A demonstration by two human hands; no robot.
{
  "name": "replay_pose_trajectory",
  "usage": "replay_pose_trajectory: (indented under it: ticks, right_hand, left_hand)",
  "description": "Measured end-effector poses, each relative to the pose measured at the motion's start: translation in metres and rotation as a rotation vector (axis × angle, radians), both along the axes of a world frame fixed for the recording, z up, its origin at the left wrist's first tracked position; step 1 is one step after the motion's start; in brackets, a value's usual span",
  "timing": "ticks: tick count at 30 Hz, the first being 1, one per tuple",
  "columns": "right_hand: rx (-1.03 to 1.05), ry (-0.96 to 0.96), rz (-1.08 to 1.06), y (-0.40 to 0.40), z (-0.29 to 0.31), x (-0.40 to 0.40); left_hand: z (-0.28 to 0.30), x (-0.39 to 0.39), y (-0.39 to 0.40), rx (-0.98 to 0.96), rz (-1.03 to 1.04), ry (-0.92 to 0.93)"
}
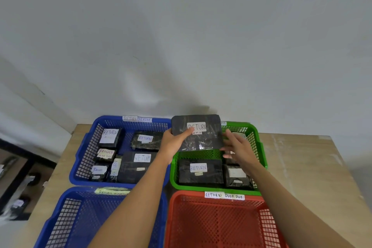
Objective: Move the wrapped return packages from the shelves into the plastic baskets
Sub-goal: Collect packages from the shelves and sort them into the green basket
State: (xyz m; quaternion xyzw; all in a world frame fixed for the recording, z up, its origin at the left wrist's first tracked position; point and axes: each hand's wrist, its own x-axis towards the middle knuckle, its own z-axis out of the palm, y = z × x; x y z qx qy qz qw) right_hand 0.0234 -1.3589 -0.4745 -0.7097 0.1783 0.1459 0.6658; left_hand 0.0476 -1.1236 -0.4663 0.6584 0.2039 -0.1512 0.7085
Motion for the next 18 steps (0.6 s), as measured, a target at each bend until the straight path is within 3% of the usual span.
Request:
replay_pose_trajectory:
  ticks: [5,11,18]
  right_hand:
    - [-0.024,-0.036,-0.006,-0.009,-0.007,0.001]
    - [0.044,0.031,-0.183,-0.021,-0.035,-0.002]
    - [-0.298,0.119,-0.142,-0.014,-0.07,0.014]
  left_hand:
    - [-0.011,0.001,-0.016,-0.002,-0.04,0.028]
    - [-0.018,0.012,-0.008,0.181,-0.013,-0.08]
    - [-0.031,0.022,0.019,0.23,-0.009,-0.159]
